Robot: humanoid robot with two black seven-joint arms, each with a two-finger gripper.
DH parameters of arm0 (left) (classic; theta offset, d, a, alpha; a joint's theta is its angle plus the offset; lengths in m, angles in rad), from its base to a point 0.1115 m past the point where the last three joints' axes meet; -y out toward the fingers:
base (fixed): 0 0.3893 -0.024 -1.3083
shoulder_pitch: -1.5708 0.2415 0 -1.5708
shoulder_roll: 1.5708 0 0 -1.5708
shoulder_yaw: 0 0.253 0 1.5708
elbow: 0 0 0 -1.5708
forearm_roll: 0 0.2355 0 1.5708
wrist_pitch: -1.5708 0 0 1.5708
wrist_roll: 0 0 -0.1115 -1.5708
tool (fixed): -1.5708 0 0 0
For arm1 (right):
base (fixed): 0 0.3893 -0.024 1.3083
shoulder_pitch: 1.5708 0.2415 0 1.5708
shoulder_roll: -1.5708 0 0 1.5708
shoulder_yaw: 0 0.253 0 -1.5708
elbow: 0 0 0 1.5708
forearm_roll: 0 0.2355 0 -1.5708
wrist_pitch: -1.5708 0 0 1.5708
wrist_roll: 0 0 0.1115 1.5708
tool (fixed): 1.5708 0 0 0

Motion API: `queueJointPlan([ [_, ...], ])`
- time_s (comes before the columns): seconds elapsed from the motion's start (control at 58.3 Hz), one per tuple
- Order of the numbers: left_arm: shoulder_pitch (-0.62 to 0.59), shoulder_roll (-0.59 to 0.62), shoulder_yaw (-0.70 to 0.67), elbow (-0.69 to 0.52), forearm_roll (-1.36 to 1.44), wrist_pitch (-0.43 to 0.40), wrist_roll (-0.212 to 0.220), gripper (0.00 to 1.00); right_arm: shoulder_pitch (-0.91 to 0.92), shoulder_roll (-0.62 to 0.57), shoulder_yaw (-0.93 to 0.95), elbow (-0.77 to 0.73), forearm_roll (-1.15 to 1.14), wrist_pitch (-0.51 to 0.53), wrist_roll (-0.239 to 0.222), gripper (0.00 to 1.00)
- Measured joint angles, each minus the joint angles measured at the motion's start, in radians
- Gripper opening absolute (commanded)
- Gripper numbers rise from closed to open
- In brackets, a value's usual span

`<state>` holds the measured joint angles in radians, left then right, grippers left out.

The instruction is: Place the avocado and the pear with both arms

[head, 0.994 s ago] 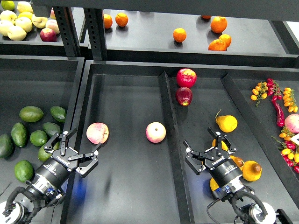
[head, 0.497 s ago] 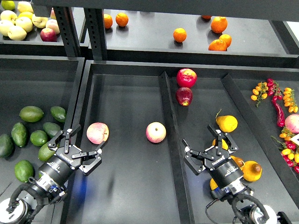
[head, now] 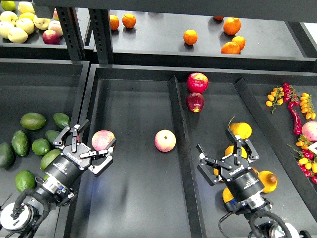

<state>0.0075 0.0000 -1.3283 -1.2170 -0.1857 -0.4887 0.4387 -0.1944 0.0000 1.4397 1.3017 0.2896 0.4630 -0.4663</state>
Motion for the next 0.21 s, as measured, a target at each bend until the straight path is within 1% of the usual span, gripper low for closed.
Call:
queueJointPlan([
  [0.206,0.003,0.0,0.0,0.0,0.0,0.0,-0.002,0.99,-0.006,0.0,-0.002,0.002,0.0,0.012,0.0,0.99],
])
